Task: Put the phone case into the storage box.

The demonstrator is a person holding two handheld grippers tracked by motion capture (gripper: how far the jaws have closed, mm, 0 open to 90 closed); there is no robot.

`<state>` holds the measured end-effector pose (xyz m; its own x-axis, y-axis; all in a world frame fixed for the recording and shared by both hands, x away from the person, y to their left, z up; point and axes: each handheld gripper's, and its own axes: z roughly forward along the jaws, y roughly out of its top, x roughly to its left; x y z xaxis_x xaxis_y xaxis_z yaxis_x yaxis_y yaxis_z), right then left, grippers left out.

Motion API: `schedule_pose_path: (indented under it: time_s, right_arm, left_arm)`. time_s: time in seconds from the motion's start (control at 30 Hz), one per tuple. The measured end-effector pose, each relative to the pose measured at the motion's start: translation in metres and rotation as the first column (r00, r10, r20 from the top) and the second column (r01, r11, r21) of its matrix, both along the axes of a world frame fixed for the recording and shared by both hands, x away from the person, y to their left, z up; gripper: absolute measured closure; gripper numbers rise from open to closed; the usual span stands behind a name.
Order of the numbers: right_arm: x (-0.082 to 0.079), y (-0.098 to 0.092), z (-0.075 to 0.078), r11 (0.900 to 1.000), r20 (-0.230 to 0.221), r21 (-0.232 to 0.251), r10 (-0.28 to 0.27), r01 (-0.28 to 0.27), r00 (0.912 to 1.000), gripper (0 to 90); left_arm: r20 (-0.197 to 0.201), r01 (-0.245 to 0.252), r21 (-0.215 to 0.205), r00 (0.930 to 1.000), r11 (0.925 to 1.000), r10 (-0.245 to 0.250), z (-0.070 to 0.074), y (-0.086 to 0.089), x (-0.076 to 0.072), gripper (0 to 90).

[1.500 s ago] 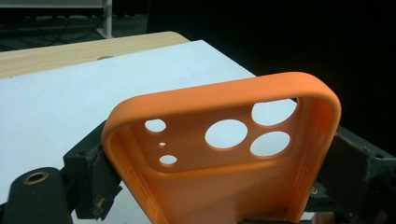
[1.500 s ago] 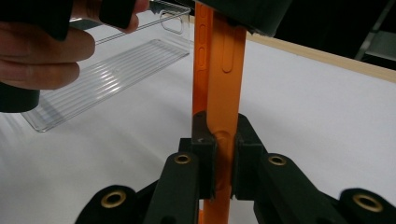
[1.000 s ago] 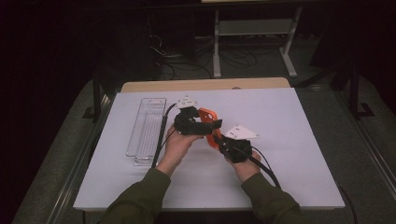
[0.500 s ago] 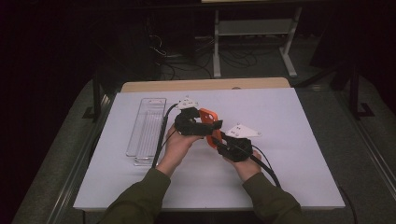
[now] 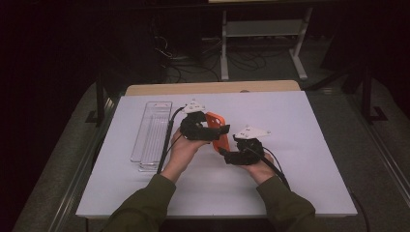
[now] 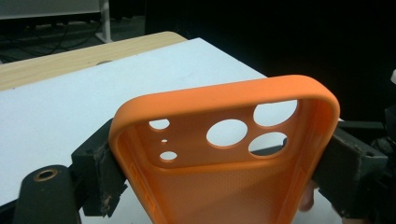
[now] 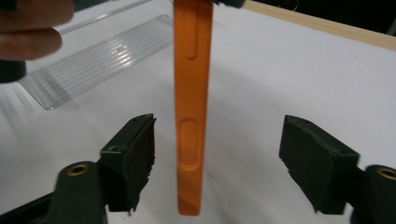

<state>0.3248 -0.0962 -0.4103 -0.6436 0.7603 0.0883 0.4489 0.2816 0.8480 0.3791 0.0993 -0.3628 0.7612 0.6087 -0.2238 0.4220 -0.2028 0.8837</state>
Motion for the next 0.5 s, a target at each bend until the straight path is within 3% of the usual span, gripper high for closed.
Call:
schedule_pose_path:
  time_s: [0.07, 0.27, 0.5]
  right_arm:
    - [0.001, -0.002, 0.0, 1.0, 0.007, -0.021, 0.002, -0.002, 1.0, 22.6]
    - [0.003, -0.009, 0.001, 1.0, -0.016, -0.004, 0.028, -0.028, 0.9995, 12.9]
    - [0.004, -0.022, 0.005, 0.999, -0.016, -0.018, 0.026, -0.026, 0.9995, 10.0]
  left_arm:
    - [-0.004, -0.001, -0.001, 1.0, 1.0, 0.001, 0.0, 0.0, 0.0, 14.9]
    - [-0.004, 0.001, 0.005, 1.0, 1.0, -0.001, 0.0, 0.001, 0.0, 14.9]
    - [0.001, 0.007, 0.007, 1.0, 1.0, -0.007, 0.001, 0.003, 0.001, 14.9]
